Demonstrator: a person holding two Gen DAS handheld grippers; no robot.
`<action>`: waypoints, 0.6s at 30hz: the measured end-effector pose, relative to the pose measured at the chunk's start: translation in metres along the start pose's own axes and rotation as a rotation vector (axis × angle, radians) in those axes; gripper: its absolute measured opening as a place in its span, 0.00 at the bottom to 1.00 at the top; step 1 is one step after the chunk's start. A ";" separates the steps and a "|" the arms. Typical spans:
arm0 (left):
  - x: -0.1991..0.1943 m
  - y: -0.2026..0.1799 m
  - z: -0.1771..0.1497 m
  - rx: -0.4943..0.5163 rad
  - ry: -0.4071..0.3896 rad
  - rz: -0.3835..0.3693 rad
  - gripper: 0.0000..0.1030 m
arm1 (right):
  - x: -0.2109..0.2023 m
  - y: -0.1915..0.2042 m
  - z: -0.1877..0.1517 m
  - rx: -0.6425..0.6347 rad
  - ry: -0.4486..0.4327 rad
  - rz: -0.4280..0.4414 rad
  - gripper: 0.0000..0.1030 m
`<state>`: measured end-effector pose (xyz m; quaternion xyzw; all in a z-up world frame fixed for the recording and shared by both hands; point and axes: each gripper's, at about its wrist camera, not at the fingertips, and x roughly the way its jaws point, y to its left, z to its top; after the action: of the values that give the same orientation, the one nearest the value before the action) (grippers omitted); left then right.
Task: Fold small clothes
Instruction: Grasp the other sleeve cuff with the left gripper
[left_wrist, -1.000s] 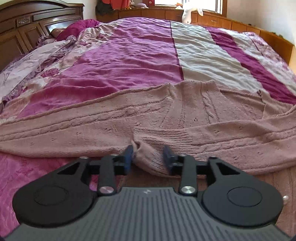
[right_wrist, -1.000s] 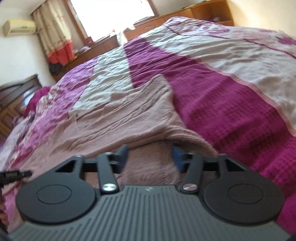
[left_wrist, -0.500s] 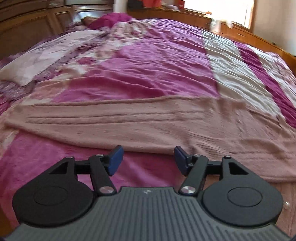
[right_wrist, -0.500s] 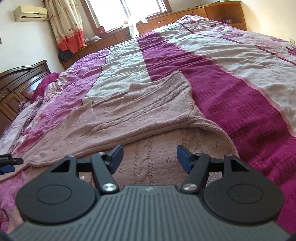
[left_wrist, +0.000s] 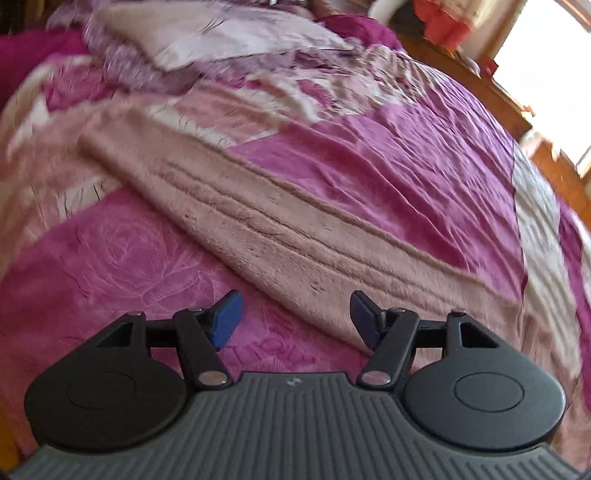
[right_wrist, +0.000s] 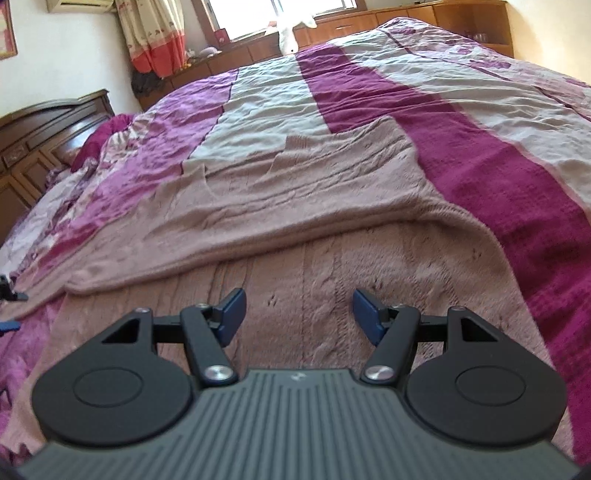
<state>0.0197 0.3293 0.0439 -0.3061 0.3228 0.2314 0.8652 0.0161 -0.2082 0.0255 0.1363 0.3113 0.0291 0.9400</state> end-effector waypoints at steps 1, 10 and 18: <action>0.005 0.002 0.002 -0.013 0.007 0.000 0.69 | 0.000 0.001 -0.002 -0.013 0.000 -0.005 0.64; 0.034 -0.001 0.016 -0.039 -0.029 0.013 0.74 | 0.002 0.000 -0.007 -0.032 0.000 -0.014 0.64; 0.050 -0.005 0.025 0.031 -0.035 0.011 0.75 | 0.005 0.001 -0.007 -0.030 0.002 -0.022 0.64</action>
<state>0.0668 0.3531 0.0261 -0.2868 0.3129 0.2362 0.8741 0.0163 -0.2047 0.0174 0.1185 0.3135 0.0235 0.9419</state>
